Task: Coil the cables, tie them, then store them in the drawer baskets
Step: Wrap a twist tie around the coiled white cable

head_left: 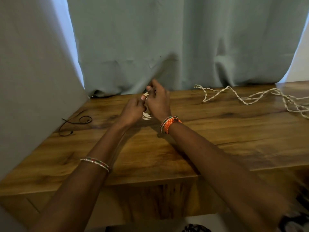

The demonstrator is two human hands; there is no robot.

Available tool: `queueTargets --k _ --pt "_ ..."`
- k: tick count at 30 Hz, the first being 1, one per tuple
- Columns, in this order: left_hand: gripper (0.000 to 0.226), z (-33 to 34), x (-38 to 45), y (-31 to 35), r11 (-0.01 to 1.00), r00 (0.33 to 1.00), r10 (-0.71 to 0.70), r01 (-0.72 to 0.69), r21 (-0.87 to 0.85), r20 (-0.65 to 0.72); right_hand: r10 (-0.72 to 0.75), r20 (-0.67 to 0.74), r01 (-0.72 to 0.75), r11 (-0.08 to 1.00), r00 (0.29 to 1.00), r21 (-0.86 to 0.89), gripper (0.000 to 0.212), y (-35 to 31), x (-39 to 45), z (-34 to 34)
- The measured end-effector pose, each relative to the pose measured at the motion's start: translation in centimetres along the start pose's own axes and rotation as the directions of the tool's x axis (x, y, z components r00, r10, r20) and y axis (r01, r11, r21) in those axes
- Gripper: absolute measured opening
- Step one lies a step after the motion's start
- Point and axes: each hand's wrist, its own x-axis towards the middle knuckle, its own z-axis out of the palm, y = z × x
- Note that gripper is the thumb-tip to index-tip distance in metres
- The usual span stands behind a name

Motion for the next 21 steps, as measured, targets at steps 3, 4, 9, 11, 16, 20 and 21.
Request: queueTargets --k 3,4,9,11,16,20,21 --pt "0.036 -1.7 1.2 -0.9 0.983 0.99 0.002 0.024 0.184 -0.144 0.221 0.108 -0.243 0.933 0.969 0.264 0.008 0.4 1.5 1.0" --pt "0.038 -2.7 1.7 -1.4 0.968 0.978 0.001 0.051 0.244 -0.209 0.307 0.161 -0.345 0.871 0.938 0.349 0.012 1.1 2.2 1.2" --pt "0.032 -6.0 2.3 -4.4 0.926 0.93 0.001 0.138 0.351 -0.368 0.366 0.303 -0.25 0.899 0.88 -0.36 0.02 5.4 2.5 1.2" --pt "0.032 -6.3 2.5 -4.9 0.91 0.927 -0.026 0.177 0.375 -0.374 0.382 0.362 -0.193 0.866 0.85 -0.461 0.018 5.6 1.9 2.0" --pt "0.034 -6.8 2.4 -5.6 0.886 0.926 -0.067 0.226 0.404 -0.371 0.223 0.49 0.08 0.848 0.843 -0.524 0.018 4.5 1.8 4.6" --pt "0.04 -6.8 1.8 -5.9 0.899 0.933 -0.118 0.246 0.363 -0.34 0.078 0.674 0.464 0.667 0.735 -0.583 0.032 4.1 3.1 5.1" --pt "0.037 -6.6 1.8 -5.9 0.899 0.934 -0.124 0.249 0.361 -0.336 0.076 0.694 0.48 0.668 0.716 -0.568 0.025 4.2 3.3 5.0"
